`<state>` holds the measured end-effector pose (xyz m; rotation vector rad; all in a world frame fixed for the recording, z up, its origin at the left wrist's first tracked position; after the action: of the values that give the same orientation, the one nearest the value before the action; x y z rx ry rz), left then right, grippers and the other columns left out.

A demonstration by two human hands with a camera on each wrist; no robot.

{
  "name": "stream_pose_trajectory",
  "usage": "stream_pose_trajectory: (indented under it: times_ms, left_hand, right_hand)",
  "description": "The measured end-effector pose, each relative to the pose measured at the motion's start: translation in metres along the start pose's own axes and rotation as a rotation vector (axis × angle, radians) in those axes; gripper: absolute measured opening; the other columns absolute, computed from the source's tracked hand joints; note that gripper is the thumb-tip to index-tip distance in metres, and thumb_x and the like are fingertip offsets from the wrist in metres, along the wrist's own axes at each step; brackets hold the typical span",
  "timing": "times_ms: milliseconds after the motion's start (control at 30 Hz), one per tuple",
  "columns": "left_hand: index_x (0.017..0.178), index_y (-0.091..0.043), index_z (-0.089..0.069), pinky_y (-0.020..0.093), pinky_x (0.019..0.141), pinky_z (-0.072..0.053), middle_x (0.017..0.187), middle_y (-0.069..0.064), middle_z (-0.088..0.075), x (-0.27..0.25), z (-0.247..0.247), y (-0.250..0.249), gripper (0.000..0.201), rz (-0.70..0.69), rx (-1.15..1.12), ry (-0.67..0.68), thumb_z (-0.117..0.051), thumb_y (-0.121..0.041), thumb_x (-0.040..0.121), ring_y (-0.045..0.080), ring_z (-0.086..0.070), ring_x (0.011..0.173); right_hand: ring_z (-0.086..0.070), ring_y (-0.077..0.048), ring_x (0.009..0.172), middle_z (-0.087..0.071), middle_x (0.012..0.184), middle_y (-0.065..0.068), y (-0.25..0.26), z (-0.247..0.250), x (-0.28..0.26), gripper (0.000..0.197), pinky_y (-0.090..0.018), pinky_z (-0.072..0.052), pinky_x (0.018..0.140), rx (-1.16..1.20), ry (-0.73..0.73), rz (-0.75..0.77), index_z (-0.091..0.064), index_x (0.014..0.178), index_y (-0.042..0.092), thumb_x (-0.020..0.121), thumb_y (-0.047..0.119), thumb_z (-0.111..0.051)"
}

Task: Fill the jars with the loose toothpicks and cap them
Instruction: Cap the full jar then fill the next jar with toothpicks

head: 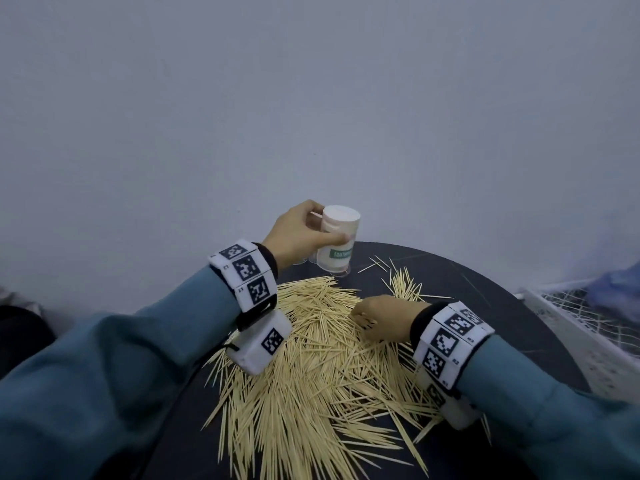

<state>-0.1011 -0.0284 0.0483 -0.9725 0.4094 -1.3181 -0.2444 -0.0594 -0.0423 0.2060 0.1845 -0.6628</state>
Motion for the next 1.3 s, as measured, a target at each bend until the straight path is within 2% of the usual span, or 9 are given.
stream_pose_trajectory:
  times_ms: [167,300,400,467,533,633,933,1100,1300]
  left_hand:
    - [0.107,-0.018,-0.057,0.011,0.066,-0.045,0.093,-0.008,-0.062,-0.036,-0.009,-0.007,0.039,-0.084,-0.068,-0.017,-0.078,-0.024,0.075,0.006,-0.059,0.084]
    - [0.112,-0.023,-0.057,0.011,0.07,-0.046,0.096,-0.013,-0.061,-0.055,-0.031,-0.006,0.045,-0.124,-0.039,0.072,-0.079,-0.027,0.073,0.005,-0.058,0.086]
    - [0.106,-0.025,-0.062,0.024,0.078,-0.049,0.096,-0.007,-0.067,-0.058,-0.054,-0.001,0.042,-0.111,-0.051,0.088,-0.082,-0.03,0.069,0.012,-0.061,0.088]
    - [0.107,-0.021,-0.065,0.016,0.072,-0.048,0.094,-0.006,-0.068,-0.059,-0.071,0.0,0.044,-0.1,-0.065,0.123,-0.083,-0.031,0.068,0.008,-0.062,0.084]
    - [0.106,-0.018,-0.065,0.008,0.065,-0.045,0.091,-0.006,-0.069,-0.06,-0.085,-0.004,0.047,-0.099,-0.06,0.148,-0.084,-0.034,0.066,0.004,-0.063,0.081]
    - [0.101,-0.014,-0.068,0.008,0.065,-0.047,0.09,-0.002,-0.071,-0.058,-0.1,-0.011,0.047,-0.101,-0.092,0.169,-0.086,-0.036,0.063,0.007,-0.066,0.083]
    - [0.096,-0.011,-0.07,0.028,0.079,-0.055,0.09,0.001,-0.072,-0.051,-0.126,-0.029,0.044,-0.138,-0.161,0.283,-0.087,-0.03,0.061,0.015,-0.068,0.084]
    - [0.096,-0.012,-0.071,0.017,0.074,-0.051,0.091,-0.002,-0.072,-0.053,-0.125,-0.033,0.039,-0.168,-0.174,0.358,-0.085,-0.027,0.063,0.006,-0.067,0.081]
    - [0.111,-0.017,-0.064,0.029,0.088,-0.051,0.106,-0.002,-0.069,-0.053,-0.12,-0.023,0.062,-0.109,-0.228,0.368,-0.083,-0.037,0.056,0.014,-0.065,0.1]
  right_hand:
    - [-0.043,-0.019,0.128,-0.045,0.141,-0.004,-0.012,0.018,-0.013,0.041,-0.03,-0.033,0.106,0.109,-0.108,0.008,-0.045,0.135,0.013,0.096,0.025,-0.048]
    - [-0.06,-0.025,0.1,-0.063,0.109,-0.012,-0.029,0.036,-0.036,0.034,-0.029,-0.043,0.079,0.477,-0.465,-0.053,-0.057,0.112,0.004,0.101,0.024,-0.032]
    - [-0.064,-0.023,0.082,-0.066,0.099,-0.009,-0.042,0.04,-0.053,0.049,-0.031,-0.048,0.073,0.823,-0.567,-0.047,-0.06,0.108,0.013,0.1,0.044,-0.023]
    - [-0.063,-0.018,0.085,-0.065,0.099,0.001,-0.046,0.038,-0.064,0.053,-0.032,-0.049,0.077,0.875,-0.505,-0.03,-0.058,0.109,0.022,0.09,0.06,-0.027]
    - [-0.062,-0.015,0.084,-0.064,0.096,0.004,-0.049,0.035,-0.074,0.046,-0.033,-0.049,0.075,0.814,-0.466,-0.024,-0.057,0.107,0.022,0.083,0.059,-0.044]
    - [-0.067,-0.028,0.087,-0.067,0.102,-0.011,-0.058,0.031,-0.086,0.035,-0.034,-0.054,0.069,0.755,-0.456,-0.04,-0.057,0.107,0.013,0.085,0.04,-0.061]
    - [-0.059,-0.008,0.081,-0.063,0.1,-0.006,-0.076,0.035,-0.117,0.018,-0.015,-0.049,0.064,0.776,-0.427,0.07,-0.056,0.108,0.013,0.091,0.017,-0.056]
    - [-0.06,0.001,0.082,-0.061,0.106,0.0,-0.087,0.038,-0.127,0.031,-0.016,-0.049,0.071,0.807,-0.425,0.095,-0.052,0.122,0.008,0.09,0.008,-0.056]
    - [-0.052,-0.013,0.089,-0.053,0.12,-0.007,-0.113,0.032,-0.128,0.047,-0.017,-0.038,0.079,0.372,-0.496,-0.218,-0.053,0.127,0.021,0.083,0.023,-0.069]
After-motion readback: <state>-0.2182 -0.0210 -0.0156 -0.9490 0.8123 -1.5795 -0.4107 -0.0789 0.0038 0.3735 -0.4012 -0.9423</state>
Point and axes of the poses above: each hand's wrist, its own x-axis towards the middle knuckle, its own z-axis out of the back of the hand, y = z × x, the point moved 3 cm from there along x, towards the middle knuckle
